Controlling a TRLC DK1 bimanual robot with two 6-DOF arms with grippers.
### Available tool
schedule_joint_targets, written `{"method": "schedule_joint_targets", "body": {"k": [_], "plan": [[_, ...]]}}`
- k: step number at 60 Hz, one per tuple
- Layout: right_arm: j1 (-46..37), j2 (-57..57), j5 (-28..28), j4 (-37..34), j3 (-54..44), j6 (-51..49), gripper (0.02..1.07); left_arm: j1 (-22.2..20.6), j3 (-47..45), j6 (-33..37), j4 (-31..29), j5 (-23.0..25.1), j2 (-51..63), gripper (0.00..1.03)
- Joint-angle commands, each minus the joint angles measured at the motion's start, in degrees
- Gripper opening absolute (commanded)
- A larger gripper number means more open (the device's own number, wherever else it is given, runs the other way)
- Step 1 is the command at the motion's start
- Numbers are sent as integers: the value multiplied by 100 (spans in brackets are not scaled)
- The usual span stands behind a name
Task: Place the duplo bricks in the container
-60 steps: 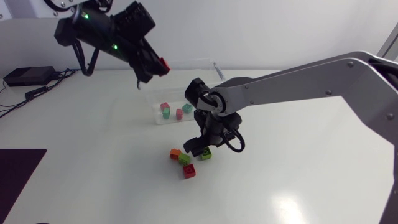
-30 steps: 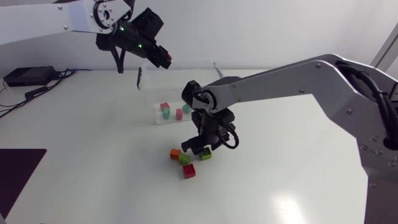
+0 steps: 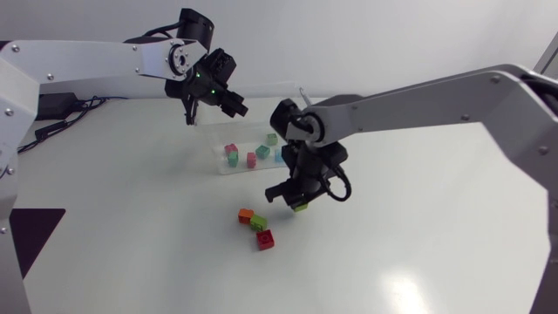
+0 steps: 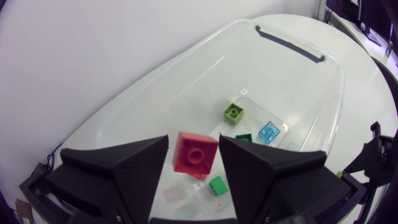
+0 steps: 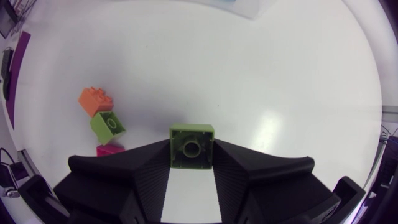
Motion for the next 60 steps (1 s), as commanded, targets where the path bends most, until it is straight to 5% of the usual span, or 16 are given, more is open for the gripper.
{"method": "schedule_joint_targets", "body": {"k": [1,27,44,60], "plan": [[-139,-545,96,-29,27,128,34,-57,-108,-322,74,-91,-70,97],[-314,-765,272,-337,1767,137,34,-109,-2243,-50,742,234,-2347,98],[-358,-79,359,-495,3174,190,34,-118,-4291,1444,892,1377,-3621,98],[-358,685,474,-776,4167,313,34,-180,-4950,2534,690,1842,-3542,98]]}}
